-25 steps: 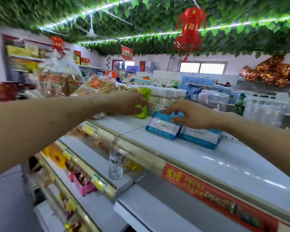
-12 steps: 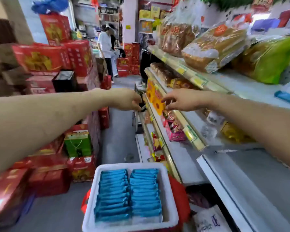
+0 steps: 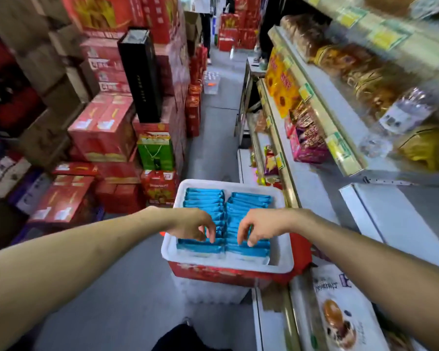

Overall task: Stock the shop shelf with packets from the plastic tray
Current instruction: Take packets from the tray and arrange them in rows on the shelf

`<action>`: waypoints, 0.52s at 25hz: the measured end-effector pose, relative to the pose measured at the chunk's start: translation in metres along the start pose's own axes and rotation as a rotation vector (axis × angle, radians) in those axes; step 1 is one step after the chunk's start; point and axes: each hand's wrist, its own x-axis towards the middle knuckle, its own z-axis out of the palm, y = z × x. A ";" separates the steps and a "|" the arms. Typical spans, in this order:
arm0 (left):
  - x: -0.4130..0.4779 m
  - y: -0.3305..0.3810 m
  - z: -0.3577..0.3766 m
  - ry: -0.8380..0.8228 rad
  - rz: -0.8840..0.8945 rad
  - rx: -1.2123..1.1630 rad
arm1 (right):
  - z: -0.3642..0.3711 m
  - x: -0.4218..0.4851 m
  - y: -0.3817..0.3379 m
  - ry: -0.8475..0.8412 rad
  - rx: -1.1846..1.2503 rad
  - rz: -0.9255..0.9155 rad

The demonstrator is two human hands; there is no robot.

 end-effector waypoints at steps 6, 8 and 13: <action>-0.007 -0.013 0.031 -0.023 0.071 -0.011 | 0.048 0.001 0.006 0.145 -0.064 -0.004; -0.005 -0.015 0.036 -0.056 0.075 0.016 | 0.059 0.002 0.010 0.136 -0.087 -0.006; 0.000 -0.015 0.044 -0.066 0.126 0.081 | 0.071 0.004 0.018 0.108 -0.088 0.003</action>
